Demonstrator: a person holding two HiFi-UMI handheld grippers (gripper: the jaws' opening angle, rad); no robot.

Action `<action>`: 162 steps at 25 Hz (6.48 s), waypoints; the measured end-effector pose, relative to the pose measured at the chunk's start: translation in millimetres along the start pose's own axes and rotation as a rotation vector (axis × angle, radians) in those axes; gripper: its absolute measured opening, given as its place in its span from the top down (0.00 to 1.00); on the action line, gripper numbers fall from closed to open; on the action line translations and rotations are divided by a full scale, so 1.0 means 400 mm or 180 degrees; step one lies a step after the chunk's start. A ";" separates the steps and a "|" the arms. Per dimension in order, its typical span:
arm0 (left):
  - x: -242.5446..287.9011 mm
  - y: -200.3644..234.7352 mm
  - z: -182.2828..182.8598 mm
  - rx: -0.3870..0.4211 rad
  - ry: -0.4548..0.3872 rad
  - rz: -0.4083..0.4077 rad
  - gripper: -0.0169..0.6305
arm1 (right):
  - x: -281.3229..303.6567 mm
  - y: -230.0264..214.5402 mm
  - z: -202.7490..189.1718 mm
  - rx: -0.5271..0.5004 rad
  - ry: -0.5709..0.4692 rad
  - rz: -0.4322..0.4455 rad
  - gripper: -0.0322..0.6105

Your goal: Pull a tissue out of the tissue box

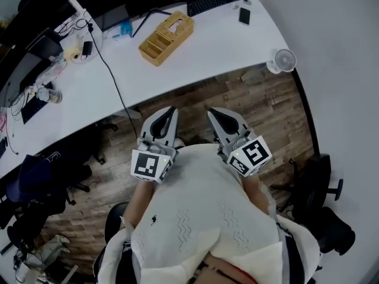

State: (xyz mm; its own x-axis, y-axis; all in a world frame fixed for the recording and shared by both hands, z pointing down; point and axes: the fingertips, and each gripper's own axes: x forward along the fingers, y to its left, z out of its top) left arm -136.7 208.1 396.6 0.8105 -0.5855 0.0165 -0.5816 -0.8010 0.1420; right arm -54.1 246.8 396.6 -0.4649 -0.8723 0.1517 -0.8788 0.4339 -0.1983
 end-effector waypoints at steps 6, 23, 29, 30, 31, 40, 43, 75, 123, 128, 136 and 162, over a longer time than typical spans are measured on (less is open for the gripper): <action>-0.020 0.037 -0.017 -0.0059 0.0033 0.0042 0.95 | 0.026 0.018 -0.017 0.0063 0.0033 -0.0013 0.95; 0.040 0.136 -0.035 -0.0112 0.0096 0.0276 0.95 | 0.115 -0.091 -0.033 0.0230 0.0125 -0.0075 0.95; 0.109 0.204 -0.038 -0.0119 0.0150 0.0455 0.95 | 0.206 -0.164 -0.012 0.0264 0.0165 0.0064 0.95; 0.125 0.213 -0.037 -0.0109 0.0158 0.0460 0.95 | 0.221 -0.177 -0.008 0.0264 0.0181 0.0086 0.95; 0.141 0.223 -0.034 -0.0095 0.0164 0.0465 0.95 | 0.236 -0.190 -0.004 0.0260 0.0190 0.0113 0.95; 0.298 0.287 -0.005 -0.0126 0.0158 0.0599 0.95 | 0.343 -0.319 0.063 0.0263 0.0220 0.0326 0.95; 0.350 0.295 0.000 -0.0111 0.0176 0.0645 0.95 | 0.366 -0.365 0.078 0.0234 0.0268 0.0407 0.95; 0.672 0.385 -0.047 -0.0148 0.0298 0.1067 0.95 | 0.496 -0.669 0.112 -0.0081 0.0611 0.0804 0.95; 0.883 0.654 -0.503 0.0045 0.2083 0.0626 0.77 | 0.453 -0.664 0.011 0.0327 0.0948 -0.0639 0.95; 0.889 0.678 -0.546 0.0159 0.2290 0.0831 0.88 | 0.453 -0.670 0.001 0.0347 0.0973 -0.0687 0.95; 0.889 0.671 -0.551 0.0138 0.2244 0.0840 0.95 | 0.454 -0.672 -0.011 0.0352 0.1020 -0.0689 0.95; 0.902 0.666 -0.469 0.0318 0.1864 0.0946 0.95 | 0.481 -0.678 -0.011 0.0286 0.1051 -0.0512 0.95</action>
State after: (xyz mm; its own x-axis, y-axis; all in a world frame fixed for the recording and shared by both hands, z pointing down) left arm 13.9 -192.9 626.2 0.5023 -0.6415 0.5798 -0.7671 -0.6401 -0.0437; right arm 94.2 -37.8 483.8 -0.3441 -0.8016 0.4889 -0.9373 0.2630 -0.2286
